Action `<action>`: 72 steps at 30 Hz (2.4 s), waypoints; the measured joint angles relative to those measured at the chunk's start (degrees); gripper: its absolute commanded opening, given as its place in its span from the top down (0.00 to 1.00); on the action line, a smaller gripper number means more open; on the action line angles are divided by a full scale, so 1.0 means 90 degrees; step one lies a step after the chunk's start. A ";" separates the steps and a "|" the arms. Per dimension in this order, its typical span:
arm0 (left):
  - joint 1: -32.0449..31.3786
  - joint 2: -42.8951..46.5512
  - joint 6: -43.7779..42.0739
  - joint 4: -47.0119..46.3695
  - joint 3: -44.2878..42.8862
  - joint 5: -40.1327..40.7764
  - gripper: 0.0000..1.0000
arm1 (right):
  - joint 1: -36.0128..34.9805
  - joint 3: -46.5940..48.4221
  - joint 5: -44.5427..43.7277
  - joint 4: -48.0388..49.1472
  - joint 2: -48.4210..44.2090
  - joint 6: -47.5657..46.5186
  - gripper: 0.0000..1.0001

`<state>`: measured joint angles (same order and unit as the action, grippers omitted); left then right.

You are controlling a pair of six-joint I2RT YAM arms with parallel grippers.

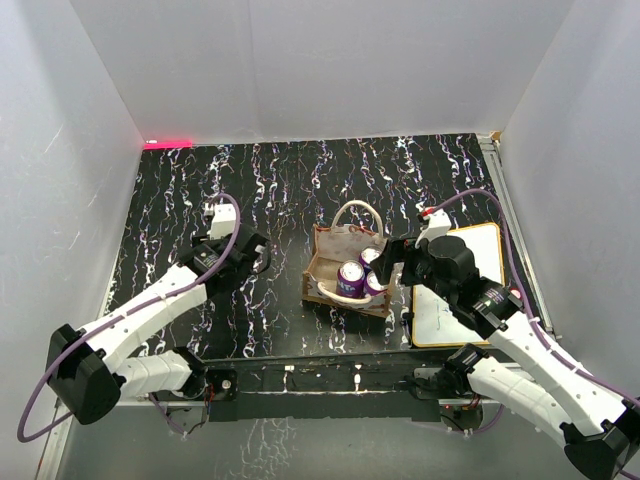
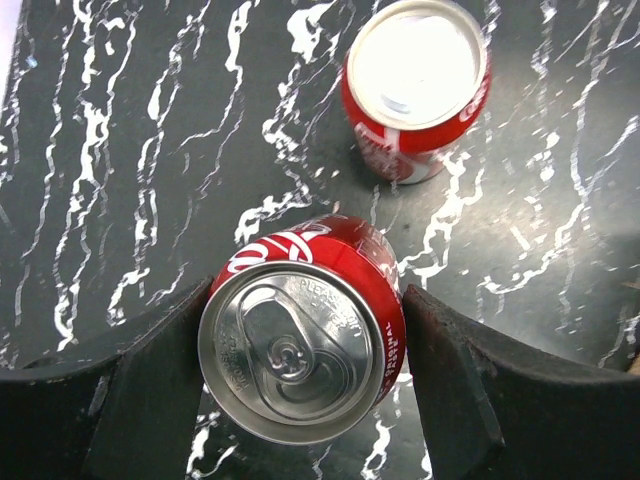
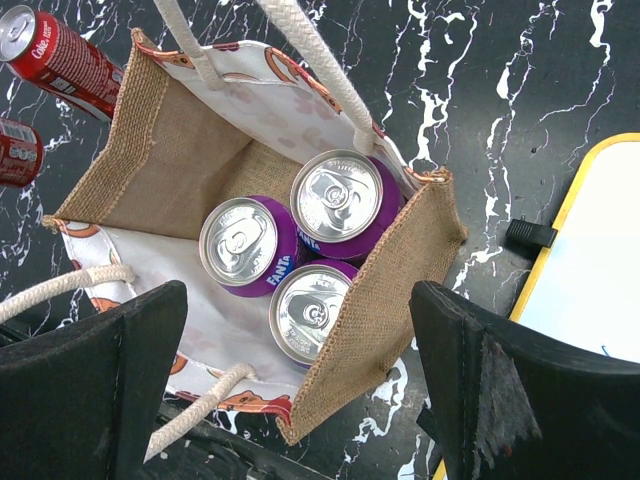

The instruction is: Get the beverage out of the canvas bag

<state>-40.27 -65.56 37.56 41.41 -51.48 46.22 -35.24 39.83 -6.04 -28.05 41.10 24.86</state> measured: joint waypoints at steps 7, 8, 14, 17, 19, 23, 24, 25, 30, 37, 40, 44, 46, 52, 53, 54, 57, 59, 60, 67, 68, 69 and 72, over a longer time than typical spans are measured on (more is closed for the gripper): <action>0.0005 -0.0189 0.0083 -0.0860 0.0318 -0.0017 1.00 | 0.0000 -0.0034 -0.0002 -0.0002 -0.0068 0.0000 0.01; 0.0005 -0.0267 0.0109 -0.0889 0.0318 0.0000 1.00 | 0.0000 -0.0034 -0.0002 -0.0002 -0.0092 0.0000 0.01; 0.0070 -0.0670 0.0257 -0.1188 0.0318 0.0155 1.00 | 0.0000 -0.0034 -0.0002 0.0000 -0.0148 0.0000 0.01; 0.0153 -0.0811 0.0284 -0.1353 0.0318 0.0160 1.00 | 0.0000 -0.0034 -0.0005 0.0000 -0.0151 0.0000 0.01; 0.0223 -0.0906 0.0313 -0.1396 0.0316 0.0153 1.00 | 0.0000 -0.0034 -0.0005 0.0002 -0.0151 0.0000 0.01; 0.0437 -0.1066 0.0359 -0.1433 0.0316 0.0095 1.00 | 0.0000 -0.0036 -0.0005 0.0002 -0.0153 0.0000 0.01; 0.0474 -0.1093 0.0355 -0.1455 0.0316 0.0090 1.00 | 0.0000 -0.0036 -0.0005 0.0005 -0.0153 0.0000 0.01; 0.0520 -0.1129 0.0352 -0.1474 0.0316 0.0078 1.00 | 0.0000 -0.0036 -0.0005 0.0005 -0.0151 0.0000 0.01; 0.0644 -0.1443 0.0347 -0.1554 0.0316 -0.0007 1.00 | 0.0000 -0.0036 -0.0005 0.0007 -0.0153 0.0002 0.01; 0.0770 -0.1666 0.0352 -0.1600 0.0194 -0.0075 0.81 | 0.0000 -0.0039 -0.0005 0.0022 -0.0155 0.0002 0.01; 0.0801 -0.1685 0.0355 -0.1600 0.0175 -0.0090 0.60 | 0.0000 -0.0039 -0.0002 0.0049 -0.0160 0.0002 0.01; 0.0814 -0.1685 0.0376 -0.1549 0.0151 -0.0095 0.42 | 0.0000 -0.0041 -0.0002 0.0075 -0.0194 0.0002 0.01; 0.0821 -0.1685 0.0374 -0.1501 0.0136 -0.0104 0.28 | 0.0000 -0.0041 -0.0002 0.0100 -0.0209 0.0002 0.01; 0.0838 -0.1273 0.0248 -0.1416 0.0073 -0.0221 0.03 | 0.0000 -0.0041 -0.0002 0.0114 -0.0211 0.0005 0.01; 0.0838 -0.1129 0.0223 -0.1406 0.0032 -0.0253 0.03 | 0.0000 -0.0041 0.0000 0.0119 -0.0211 0.0002 0.01; 0.0838 -0.0976 0.0206 -0.1404 -0.0012 -0.0282 0.03 | 0.0000 -0.0041 0.0000 0.0121 -0.0211 0.0005 0.01; 0.0838 -0.0605 0.0136 -0.1365 -0.0134 -0.0420 0.03 | 0.0000 -0.0041 0.0000 0.0124 -0.0211 0.0002 0.01; 0.0838 -0.0389 0.0046 -0.1321 -0.0223 -0.0585 0.03 | 0.0000 -0.0041 0.0015 0.0124 -0.0211 0.0002 0.01; 0.0838 -0.0294 -0.0027 -0.1304 -0.0274 -0.0699 0.03 | 0.0000 -0.0041 0.0024 0.0126 -0.0211 0.0005 0.01; 0.0838 0.0646 -0.0782 -0.1843 -0.0420 -0.2132 0.03 | 0.0000 -0.0041 0.0442 0.0158 -0.0206 -0.0095 0.08; 0.0838 0.0833 -0.0906 -0.2023 -0.0420 -0.2455 0.03 | 0.0000 -0.0044 0.0597 0.0180 -0.0199 -0.0121 0.11; 0.0838 0.1018 -0.1022 -0.2227 -0.0423 -0.2795 0.03 | 0.0000 -0.0049 0.0806 0.0223 -0.0182 -0.0151 0.13; 0.0838 0.1265 -0.1253 -0.2761 -0.0461 -0.3791 0.03 | 0.0000 -0.0087 0.1392 0.0335 -0.0119 -0.0253 0.21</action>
<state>-32.73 -54.17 26.28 16.56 -55.64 12.10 -35.24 39.05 6.48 -25.04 40.03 22.59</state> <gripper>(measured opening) 0.970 0.852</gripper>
